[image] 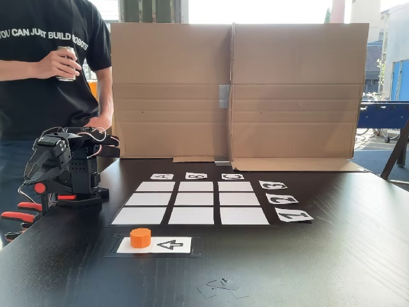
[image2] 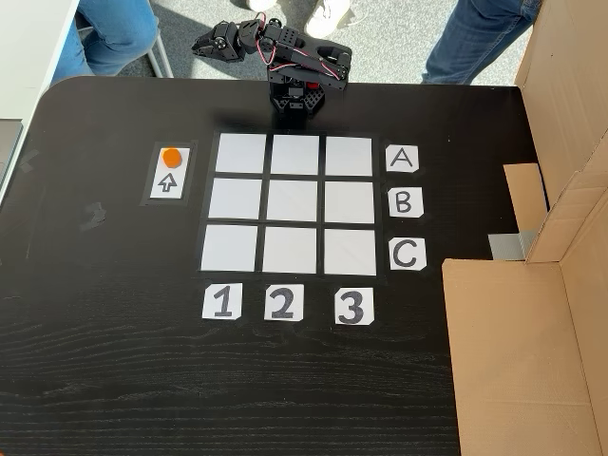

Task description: Pick up the round, orange token and place it in the grid on square A2.

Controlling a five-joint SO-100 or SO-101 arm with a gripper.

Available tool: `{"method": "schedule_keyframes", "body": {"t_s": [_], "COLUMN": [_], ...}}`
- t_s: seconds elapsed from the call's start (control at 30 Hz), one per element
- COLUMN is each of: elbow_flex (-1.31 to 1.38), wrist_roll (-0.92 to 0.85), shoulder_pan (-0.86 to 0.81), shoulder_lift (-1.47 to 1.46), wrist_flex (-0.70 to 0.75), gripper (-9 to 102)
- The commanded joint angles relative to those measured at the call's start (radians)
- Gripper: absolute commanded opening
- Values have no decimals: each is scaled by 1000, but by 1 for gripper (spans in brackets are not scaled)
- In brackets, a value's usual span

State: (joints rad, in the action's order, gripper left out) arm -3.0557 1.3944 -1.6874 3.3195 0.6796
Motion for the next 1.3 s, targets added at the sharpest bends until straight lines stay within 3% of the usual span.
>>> {"method": "schedule_keyframes", "body": {"t_s": [0.0, 0.9, 1.07, 1.27], "elbow_flex": [-3, -3, 26, 199], "wrist_roll": [138, 137, 137, 133], "shoulder_pan": [-72, -63, -48, -25], "shoulder_lift": [8, 8, -3, -253], "wrist_flex": [3, -15, -17, -12], "gripper": [0, 1, 6, 11]}}
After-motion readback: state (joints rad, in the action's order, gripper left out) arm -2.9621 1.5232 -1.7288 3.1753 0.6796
